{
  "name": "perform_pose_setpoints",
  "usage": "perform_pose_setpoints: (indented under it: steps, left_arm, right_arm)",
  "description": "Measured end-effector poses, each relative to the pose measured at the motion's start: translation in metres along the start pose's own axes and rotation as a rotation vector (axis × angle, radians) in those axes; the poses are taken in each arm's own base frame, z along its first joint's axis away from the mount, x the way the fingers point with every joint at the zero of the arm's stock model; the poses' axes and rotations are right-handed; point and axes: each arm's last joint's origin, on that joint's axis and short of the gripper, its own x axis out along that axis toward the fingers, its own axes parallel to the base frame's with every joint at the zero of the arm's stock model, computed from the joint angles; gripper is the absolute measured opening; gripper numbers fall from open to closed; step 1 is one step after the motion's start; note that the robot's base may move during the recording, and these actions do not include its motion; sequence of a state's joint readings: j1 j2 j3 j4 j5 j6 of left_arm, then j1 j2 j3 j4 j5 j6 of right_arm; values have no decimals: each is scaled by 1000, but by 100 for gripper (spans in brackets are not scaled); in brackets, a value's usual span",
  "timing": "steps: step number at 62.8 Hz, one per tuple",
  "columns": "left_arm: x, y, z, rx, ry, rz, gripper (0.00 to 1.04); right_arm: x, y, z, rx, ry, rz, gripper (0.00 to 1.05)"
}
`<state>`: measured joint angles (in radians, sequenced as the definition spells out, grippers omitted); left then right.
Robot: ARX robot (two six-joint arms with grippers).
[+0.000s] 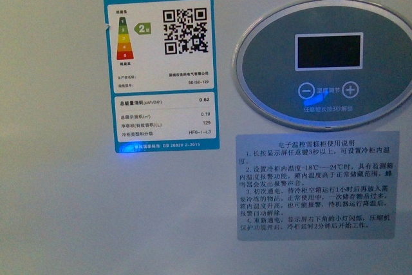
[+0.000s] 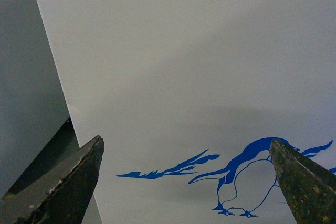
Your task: Put drink in fridge
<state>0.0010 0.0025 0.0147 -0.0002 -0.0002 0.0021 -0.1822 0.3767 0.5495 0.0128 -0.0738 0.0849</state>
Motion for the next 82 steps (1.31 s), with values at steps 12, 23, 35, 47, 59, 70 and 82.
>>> perform_pose_setpoints:
  steps: [12,23,35,47,59,70,82]
  left_arm:
    - [0,0,0,0,0,0,97]
    - [0,0,0,0,0,0,97]
    - [0,0,0,0,0,0,97]
    - [0,0,0,0,0,0,97]
    - [0,0,0,0,0,0,97]
    - [0,0,0,0,0,0,97]
    - [0,0,0,0,0,0,97]
  right_arm:
    - [2,0,-9,9,29,1,36]
    - [3,-1,-10,10,35,0,36]
    - [3,0,-10,10,35,2,36]
    - [2,0,-10,10,32,1,36]
    - [2,0,-10,10,31,3,36]
    - [2,0,-10,10,32,1,36]
    - [2,0,-10,11,32,1,36]
